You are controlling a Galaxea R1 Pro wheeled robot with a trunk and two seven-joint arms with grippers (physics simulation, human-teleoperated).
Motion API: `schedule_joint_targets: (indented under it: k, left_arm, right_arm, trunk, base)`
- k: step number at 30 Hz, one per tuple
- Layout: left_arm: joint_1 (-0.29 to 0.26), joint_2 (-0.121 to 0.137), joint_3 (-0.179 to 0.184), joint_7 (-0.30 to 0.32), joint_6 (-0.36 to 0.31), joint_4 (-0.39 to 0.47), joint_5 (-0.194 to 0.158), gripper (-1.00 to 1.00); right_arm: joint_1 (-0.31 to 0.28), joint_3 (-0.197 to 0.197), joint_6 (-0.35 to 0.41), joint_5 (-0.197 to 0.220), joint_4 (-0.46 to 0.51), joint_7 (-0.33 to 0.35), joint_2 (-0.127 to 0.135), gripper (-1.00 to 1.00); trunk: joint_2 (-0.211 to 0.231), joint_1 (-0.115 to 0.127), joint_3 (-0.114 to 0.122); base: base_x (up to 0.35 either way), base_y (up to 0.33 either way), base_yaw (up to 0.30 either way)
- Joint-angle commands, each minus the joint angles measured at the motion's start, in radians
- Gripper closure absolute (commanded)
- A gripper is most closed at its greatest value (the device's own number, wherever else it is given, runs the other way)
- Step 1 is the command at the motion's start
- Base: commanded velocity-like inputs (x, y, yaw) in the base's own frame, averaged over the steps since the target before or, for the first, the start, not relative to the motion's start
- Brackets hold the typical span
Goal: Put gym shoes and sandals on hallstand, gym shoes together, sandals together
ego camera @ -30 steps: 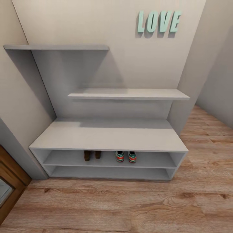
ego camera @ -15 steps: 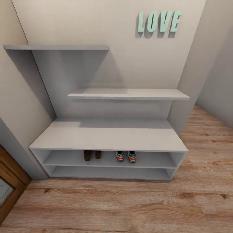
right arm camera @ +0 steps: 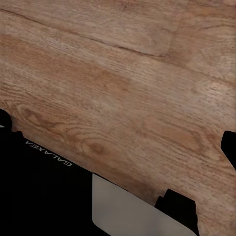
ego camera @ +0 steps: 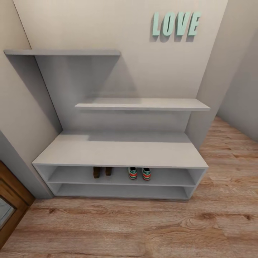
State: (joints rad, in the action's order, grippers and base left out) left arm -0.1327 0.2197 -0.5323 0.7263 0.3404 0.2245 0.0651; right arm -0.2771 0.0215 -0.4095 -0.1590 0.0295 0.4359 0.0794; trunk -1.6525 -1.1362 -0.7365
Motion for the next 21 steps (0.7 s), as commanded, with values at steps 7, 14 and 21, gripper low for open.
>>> schedule_joint_targets:
  k: [7, 14, 21]
  left_arm:
    - [-0.001, 0.001, -0.008, 0.004, 0.005, -0.004, 0.007, -1.0]
    - [-0.001, 0.001, -0.009, 0.003, 0.004, -0.005, 0.007, -1.0]
    - [-0.001, 0.002, -0.011, 0.002, 0.005, -0.012, 0.006, -1.0]
  right_arm:
    - [-0.001, 0.001, -0.005, -0.005, 0.0, 0.0, 0.0, -1.0]
    - [-0.001, 0.001, -0.005, -0.005, 0.0, 0.0, 0.0, -1.0]
    - [-0.001, 0.001, -0.005, -0.005, 0.0, 0.0, 0.0, -1.0]
  trunk:
    - [0.0, 0.0, -0.001]
    - [0.0, 0.0, -0.001]
    - [0.0, 0.0, -0.001]
  base:
    - [0.0, 0.0, 0.0]
    - [0.0, 0.0, 0.0]
    - [0.0, 0.0, 0.0]
